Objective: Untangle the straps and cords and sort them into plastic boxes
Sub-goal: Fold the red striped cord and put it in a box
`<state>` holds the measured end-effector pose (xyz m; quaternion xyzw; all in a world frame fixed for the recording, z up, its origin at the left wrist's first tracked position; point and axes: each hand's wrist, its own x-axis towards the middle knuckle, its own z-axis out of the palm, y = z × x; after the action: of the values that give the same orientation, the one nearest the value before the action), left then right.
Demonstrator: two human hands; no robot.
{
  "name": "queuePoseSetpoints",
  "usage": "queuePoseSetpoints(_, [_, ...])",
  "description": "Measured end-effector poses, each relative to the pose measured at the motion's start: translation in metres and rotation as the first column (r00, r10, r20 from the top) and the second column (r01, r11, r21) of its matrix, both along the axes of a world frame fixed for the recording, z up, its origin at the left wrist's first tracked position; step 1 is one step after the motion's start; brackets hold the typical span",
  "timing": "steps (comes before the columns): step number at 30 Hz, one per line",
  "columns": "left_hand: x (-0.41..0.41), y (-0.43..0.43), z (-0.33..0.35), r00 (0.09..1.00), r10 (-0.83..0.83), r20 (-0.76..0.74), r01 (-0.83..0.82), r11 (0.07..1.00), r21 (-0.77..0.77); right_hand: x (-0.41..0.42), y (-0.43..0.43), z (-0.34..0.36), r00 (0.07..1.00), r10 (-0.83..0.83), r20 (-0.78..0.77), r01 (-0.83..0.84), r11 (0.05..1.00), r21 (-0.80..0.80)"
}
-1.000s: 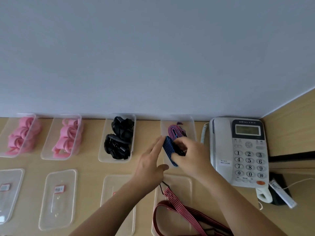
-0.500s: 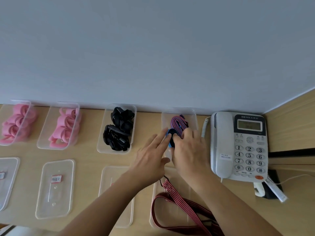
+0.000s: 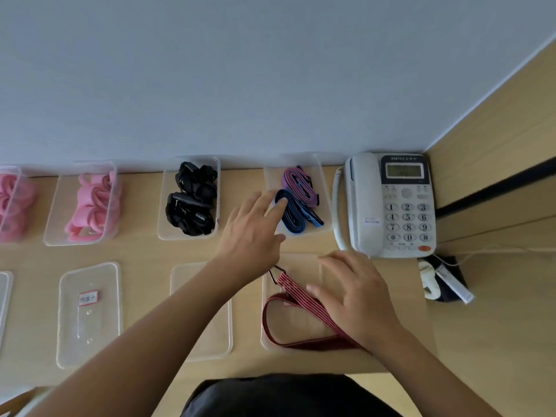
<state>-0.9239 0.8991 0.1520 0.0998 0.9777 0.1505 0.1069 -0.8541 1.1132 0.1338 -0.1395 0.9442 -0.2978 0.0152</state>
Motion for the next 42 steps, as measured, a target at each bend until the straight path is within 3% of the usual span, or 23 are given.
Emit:
queuePoseSetpoints(2, [0.022, 0.001, -0.006, 0.981, 0.029, -0.193, 0.003, 0.987, 0.162, 0.023, 0.007, -0.002, 0.953, 0.074, 0.293, -0.122, 0.981, 0.152])
queuePoseSetpoints(4, [0.047, 0.001, -0.016, 0.948, 0.045, -0.314, 0.044, 0.962, 0.27, 0.044, 0.007, -0.011, 0.893, 0.084, 0.442, -0.248, 0.912, 0.328])
queuePoseSetpoints(7, [0.077, -0.003, -0.026, 0.95, 0.027, -0.31, 0.084, 0.937, 0.339, 0.061, -0.007, -0.022, 0.921, 0.028, 0.389, -0.237, 0.832, 0.502])
queuePoseSetpoints(11, [0.105, -0.015, -0.027, 0.951, 0.054, -0.305, 0.074, 0.916, 0.395, 0.07, -0.021, -0.026, 0.95, -0.026, 0.312, -0.15, 0.838, 0.525])
queuePoseSetpoints(16, [0.129, -0.031, -0.013, 0.958, 0.097, -0.27, 0.03, 0.902, 0.43, 0.081, -0.03, -0.011, 0.956, -0.046, 0.291, -0.078, 0.913, 0.401])
queuePoseSetpoints(20, [0.146, -0.043, 0.008, 0.97, 0.133, -0.203, -0.025, 0.887, 0.461, 0.096, -0.038, 0.02, 0.967, -0.153, 0.205, 0.116, 0.976, 0.184])
queuePoseSetpoints(24, [0.152, -0.05, 0.037, 0.981, 0.149, 0.121, -0.192, 0.772, 0.606, 0.107, -0.051, 0.065, 0.963, -0.25, 0.097, 0.262, 0.956, -0.136])
queuePoseSetpoints(26, [0.158, -0.049, 0.06, 0.977, 0.049, 0.205, -0.185, 0.669, 0.72, 0.114, -0.058, 0.092, 0.958, -0.28, 0.068, 0.288, 0.919, -0.27])
queuePoseSetpoints(28, [0.163, -0.045, 0.083, 0.98, -0.014, 0.197, -0.152, 0.579, 0.801, 0.125, -0.062, 0.118, 0.954, -0.287, 0.084, 0.295, 0.863, -0.411])
queuePoseSetpoints(31, [0.167, -0.037, 0.117, 0.981, -0.04, 0.192, -0.157, 0.427, 0.89, 0.146, -0.059, 0.149, 0.959, -0.204, 0.197, 0.281, 0.779, -0.56])
queuePoseSetpoints(34, [0.172, -0.029, 0.147, 0.975, -0.127, 0.184, -0.135, 0.322, 0.937, 0.166, -0.052, 0.169, 0.956, -0.163, 0.243, 0.291, 0.622, -0.727])
queuePoseSetpoints(37, [0.188, -0.013, 0.17, 0.948, -0.275, 0.158, -0.076, 0.288, 0.955, 0.183, -0.041, 0.19, 0.923, -0.301, 0.24, 0.354, 0.417, -0.837])
queuePoseSetpoints(42, [0.206, 0.01, 0.19, 0.806, -0.577, 0.133, 0.129, 0.392, 0.911, 0.21, -0.018, 0.231, 0.889, -0.435, 0.146, 0.333, 0.392, -0.858])
